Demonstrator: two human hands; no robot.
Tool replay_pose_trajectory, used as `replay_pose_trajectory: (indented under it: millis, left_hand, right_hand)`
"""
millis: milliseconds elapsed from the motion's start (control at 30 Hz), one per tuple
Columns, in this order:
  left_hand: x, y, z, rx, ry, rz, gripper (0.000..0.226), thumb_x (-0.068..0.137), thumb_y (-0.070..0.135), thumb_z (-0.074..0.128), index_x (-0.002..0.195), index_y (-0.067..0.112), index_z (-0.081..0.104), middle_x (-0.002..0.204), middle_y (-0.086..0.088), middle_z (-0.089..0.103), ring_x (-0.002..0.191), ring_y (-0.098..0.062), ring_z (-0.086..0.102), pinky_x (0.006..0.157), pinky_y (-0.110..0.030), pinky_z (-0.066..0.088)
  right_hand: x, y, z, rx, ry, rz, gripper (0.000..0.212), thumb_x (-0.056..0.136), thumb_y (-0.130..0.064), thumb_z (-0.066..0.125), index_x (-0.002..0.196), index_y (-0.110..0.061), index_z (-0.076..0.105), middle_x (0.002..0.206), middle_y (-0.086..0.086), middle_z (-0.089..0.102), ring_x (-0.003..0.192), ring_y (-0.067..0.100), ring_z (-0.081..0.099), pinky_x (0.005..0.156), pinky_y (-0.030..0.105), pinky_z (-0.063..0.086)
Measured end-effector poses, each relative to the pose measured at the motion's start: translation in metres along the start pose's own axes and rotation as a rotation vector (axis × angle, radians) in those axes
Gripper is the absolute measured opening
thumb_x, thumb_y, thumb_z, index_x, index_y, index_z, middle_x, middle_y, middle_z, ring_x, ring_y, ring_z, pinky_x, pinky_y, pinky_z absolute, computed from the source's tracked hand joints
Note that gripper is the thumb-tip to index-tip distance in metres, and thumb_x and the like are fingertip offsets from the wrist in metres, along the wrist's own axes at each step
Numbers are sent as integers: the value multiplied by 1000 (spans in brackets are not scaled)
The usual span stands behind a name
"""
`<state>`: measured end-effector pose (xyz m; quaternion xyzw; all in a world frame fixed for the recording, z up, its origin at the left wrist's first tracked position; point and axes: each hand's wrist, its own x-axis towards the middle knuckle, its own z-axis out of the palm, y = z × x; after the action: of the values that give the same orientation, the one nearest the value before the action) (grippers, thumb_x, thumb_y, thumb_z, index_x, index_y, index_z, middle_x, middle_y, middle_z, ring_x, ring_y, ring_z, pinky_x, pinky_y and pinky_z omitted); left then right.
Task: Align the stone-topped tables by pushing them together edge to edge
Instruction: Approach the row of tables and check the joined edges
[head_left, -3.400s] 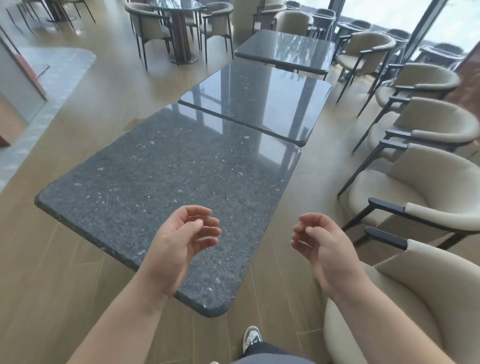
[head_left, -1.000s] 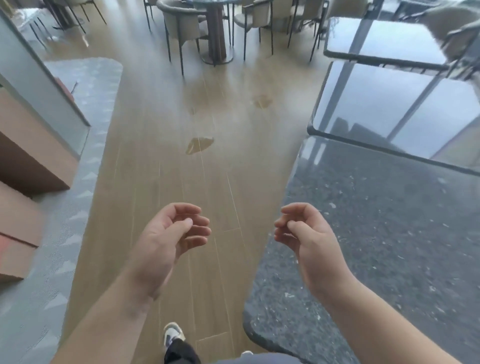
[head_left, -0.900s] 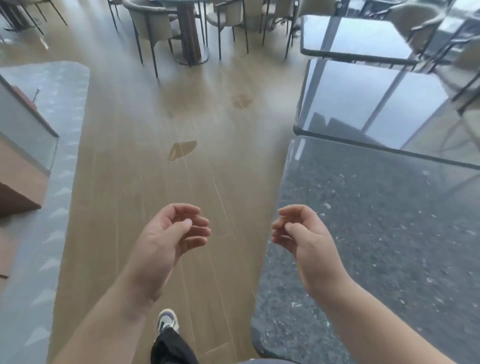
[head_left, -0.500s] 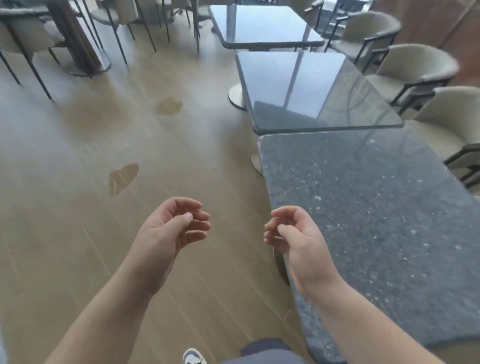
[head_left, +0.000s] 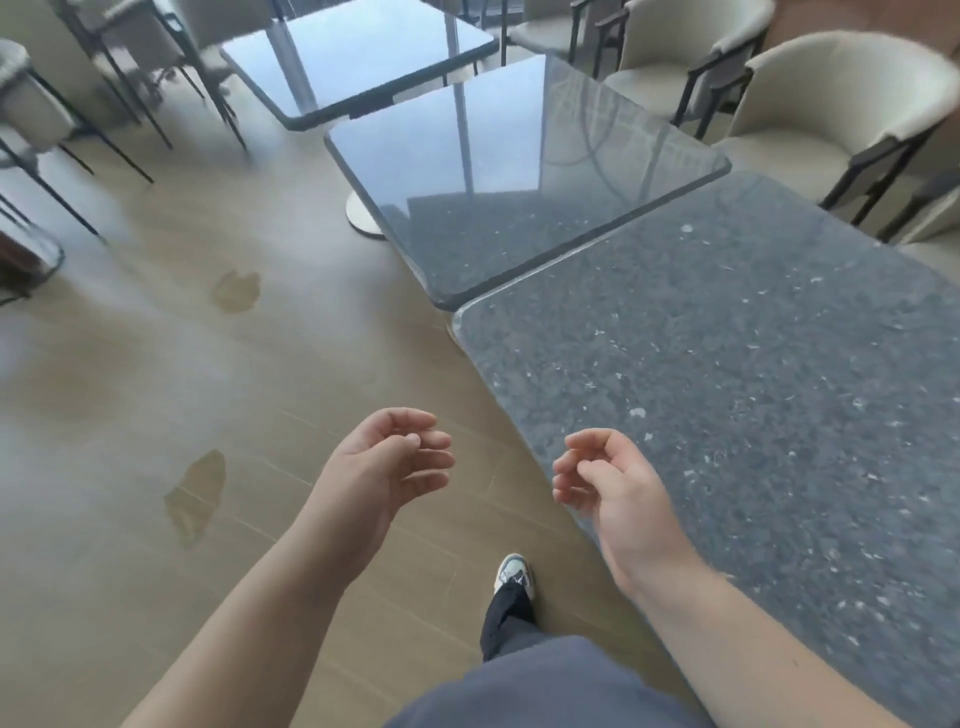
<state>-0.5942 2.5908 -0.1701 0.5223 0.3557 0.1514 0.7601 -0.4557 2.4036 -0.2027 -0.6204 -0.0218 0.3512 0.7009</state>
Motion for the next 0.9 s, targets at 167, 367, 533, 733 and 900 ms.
replay_pose_trajectory:
  millis: [167, 367, 533, 733, 900]
  left_hand:
    - [103, 50, -15, 102, -3, -100, 25, 99, -2, 43, 104, 9, 65, 89, -8, 73, 80, -25, 71, 71, -35, 59]
    - [209, 67, -11, 86, -40, -313, 22, 98, 0, 46, 108, 6, 64, 89, -9, 75, 80, -23, 73, 70, -35, 60]
    - [287, 60, -10, 121, -134, -504, 24, 98, 1, 43, 113, 5, 62, 94, -10, 72, 82, -23, 73, 73, -38, 58]
    - [394, 66, -37, 168, -325, -669, 24, 100, 2, 40, 114, 3, 59, 99, -13, 69, 85, -26, 71, 74, -39, 57]
    - [465, 59, -67, 216, -367, -919, 22, 103, 4, 43, 121, -4, 53, 131, -24, 59, 116, -36, 62, 91, -45, 53]
  right_hand:
    - [99, -24, 42, 47, 19, 84, 29, 92, 7, 39, 98, -8, 62, 75, 3, 68, 70, 18, 62, 70, 34, 53]
    - [172, -32, 76, 135, 107, 217, 29, 94, 9, 36, 96, -6, 60, 74, 7, 64, 65, 18, 59, 65, 32, 53]
    - [220, -16, 95, 258, 305, 331, 29, 94, 8, 34, 97, -5, 59, 76, 10, 62, 65, 21, 57, 66, 34, 51]
    - [279, 9, 130, 435, 573, 384, 28, 95, 6, 35, 97, -6, 61, 76, 10, 64, 66, 21, 60, 65, 35, 53]
    - [305, 40, 174, 624, 811, 464, 26, 96, 4, 35, 99, -5, 59, 80, 12, 63, 72, 24, 59, 69, 37, 53]
